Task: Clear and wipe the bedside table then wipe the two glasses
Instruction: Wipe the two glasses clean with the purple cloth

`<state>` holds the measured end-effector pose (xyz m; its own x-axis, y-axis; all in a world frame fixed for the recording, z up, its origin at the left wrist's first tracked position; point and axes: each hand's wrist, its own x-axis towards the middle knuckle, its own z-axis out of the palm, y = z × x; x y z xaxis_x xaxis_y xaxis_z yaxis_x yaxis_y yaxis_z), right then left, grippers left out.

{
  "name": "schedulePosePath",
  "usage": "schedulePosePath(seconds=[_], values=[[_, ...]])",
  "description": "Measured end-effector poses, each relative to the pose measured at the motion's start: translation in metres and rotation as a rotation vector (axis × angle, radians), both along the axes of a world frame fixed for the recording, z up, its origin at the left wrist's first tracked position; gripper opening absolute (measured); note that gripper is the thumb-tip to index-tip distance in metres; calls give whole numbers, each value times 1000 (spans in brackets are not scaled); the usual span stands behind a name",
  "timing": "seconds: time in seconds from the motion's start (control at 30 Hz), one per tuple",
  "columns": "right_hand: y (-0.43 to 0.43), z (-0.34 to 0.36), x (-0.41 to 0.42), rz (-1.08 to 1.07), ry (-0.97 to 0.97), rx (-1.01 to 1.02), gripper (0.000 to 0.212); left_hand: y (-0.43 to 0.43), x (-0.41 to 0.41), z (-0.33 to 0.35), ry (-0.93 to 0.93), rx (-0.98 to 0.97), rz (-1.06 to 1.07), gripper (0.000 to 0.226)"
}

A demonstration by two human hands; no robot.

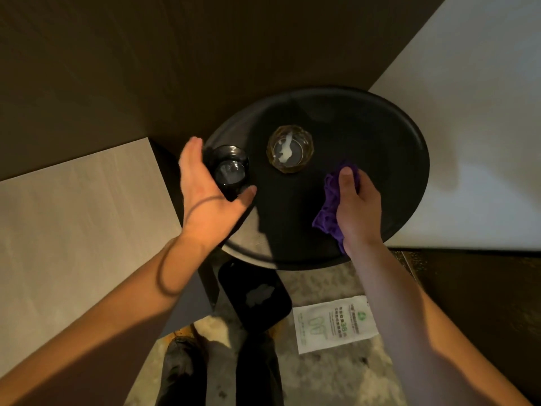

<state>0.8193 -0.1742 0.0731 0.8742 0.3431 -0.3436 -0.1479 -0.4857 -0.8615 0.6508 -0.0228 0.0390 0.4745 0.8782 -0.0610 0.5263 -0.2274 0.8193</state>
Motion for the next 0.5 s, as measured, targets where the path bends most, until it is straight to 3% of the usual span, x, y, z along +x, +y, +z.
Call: schedulePosePath(seconds=[0.07, 0.13, 0.2, 0.33, 0.5], values=[[-2, 0, 5, -20, -19, 10, 21, -20, 2, 13, -43, 228, -37, 105], [-4, 1, 10, -41, -36, 25, 23, -47, 13, 21, -60, 289, -165, 94], [-7, 2, 15, -61, -39, 42, 21, -66, 37, 24, -26, 139, -247, 100], [-16, 3, 27, -93, -36, 49, 23, -63, 95, 7, 9, -139, -78, 130], [-27, 3, 43, -68, -47, 52, 23, -30, 129, -37, 116, -151, 37, 137]])
